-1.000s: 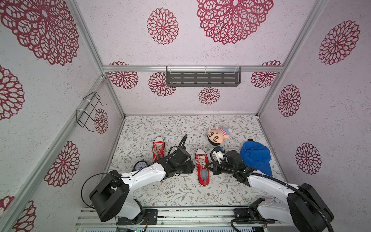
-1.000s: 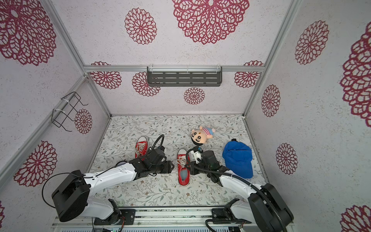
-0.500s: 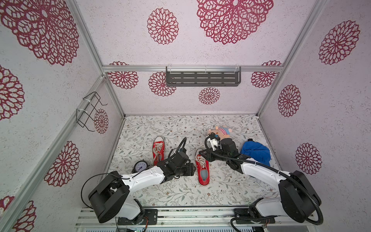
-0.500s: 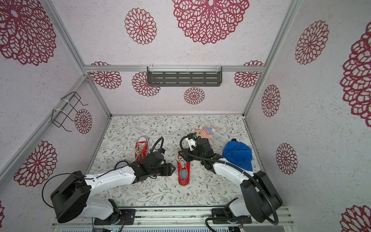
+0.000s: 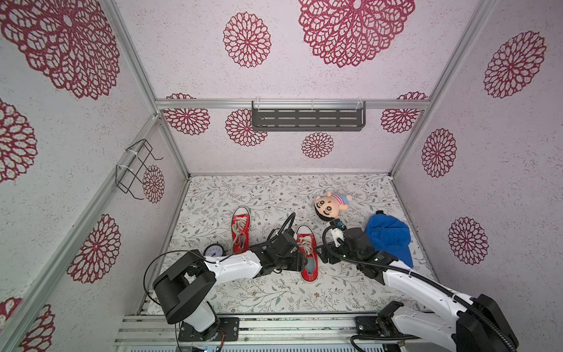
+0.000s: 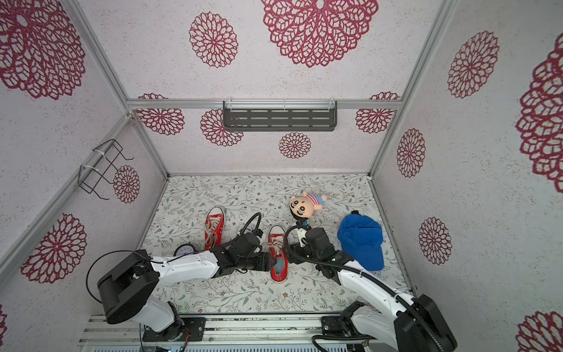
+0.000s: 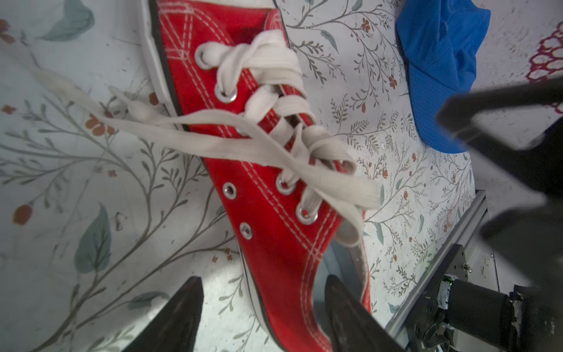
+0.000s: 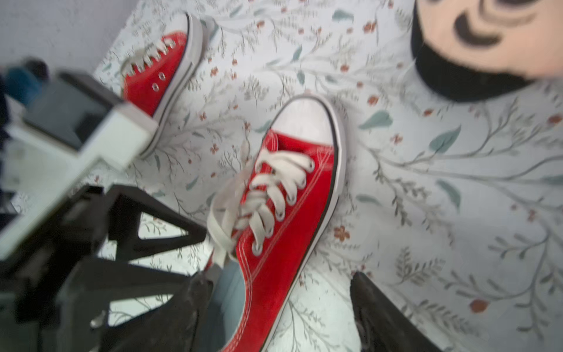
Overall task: Remove the insole from the shoe
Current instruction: Untie the shoelace on the shoe.
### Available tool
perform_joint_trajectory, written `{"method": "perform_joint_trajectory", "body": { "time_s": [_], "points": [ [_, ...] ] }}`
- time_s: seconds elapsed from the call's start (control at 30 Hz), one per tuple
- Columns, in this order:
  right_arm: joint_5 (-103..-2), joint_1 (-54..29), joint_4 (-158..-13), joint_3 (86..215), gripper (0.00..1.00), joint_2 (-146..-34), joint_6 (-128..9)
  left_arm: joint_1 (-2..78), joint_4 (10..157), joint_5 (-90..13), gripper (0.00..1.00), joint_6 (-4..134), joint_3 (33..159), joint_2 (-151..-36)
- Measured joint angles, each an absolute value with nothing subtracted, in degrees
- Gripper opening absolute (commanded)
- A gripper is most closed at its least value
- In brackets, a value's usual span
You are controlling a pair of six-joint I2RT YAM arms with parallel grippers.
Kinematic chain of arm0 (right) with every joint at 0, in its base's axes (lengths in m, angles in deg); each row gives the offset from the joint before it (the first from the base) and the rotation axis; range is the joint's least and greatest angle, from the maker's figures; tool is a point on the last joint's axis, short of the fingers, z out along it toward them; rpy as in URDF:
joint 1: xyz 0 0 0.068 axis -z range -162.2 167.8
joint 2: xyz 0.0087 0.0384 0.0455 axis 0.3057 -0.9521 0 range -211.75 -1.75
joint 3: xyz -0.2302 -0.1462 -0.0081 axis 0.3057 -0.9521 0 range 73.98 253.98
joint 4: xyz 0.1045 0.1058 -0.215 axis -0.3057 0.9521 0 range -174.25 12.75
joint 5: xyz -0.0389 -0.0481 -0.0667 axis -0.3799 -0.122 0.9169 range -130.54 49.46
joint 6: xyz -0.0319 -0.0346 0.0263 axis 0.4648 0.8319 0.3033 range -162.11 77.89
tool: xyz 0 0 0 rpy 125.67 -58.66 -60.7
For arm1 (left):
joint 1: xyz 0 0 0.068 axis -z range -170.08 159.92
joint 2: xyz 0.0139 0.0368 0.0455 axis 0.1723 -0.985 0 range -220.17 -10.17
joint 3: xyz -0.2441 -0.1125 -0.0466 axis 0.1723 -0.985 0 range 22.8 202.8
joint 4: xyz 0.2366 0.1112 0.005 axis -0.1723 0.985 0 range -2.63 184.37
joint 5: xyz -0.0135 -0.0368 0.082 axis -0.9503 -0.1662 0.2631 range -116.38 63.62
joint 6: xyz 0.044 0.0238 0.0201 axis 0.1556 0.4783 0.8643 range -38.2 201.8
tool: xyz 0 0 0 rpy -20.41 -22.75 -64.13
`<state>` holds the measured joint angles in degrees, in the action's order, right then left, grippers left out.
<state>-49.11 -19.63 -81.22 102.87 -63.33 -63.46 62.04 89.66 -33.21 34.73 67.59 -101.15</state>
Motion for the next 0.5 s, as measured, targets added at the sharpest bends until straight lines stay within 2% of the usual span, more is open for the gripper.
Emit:
{"method": "perform_joint_trajectory", "body": {
  "time_s": [0.17, 0.37, 0.5],
  "points": [
    [-47.65, -22.36, -81.33, 98.74, 0.76, -63.7, -66.56, 62.06, 89.62, -31.24, 0.66, 34.42, 68.68, -102.09],
    [-46.51, -23.56, -83.67, 100.64, 0.74, -69.21, -67.33, 62.08, 90.12, -29.63, 0.65, 34.4, 70.13, -103.97],
    [-45.18, -23.98, -85.46, 102.69, 0.65, -73.34, -67.74, 62.17, 90.4, -28.84, 0.58, 34.34, 71.02, -104.97]
  ]
}}
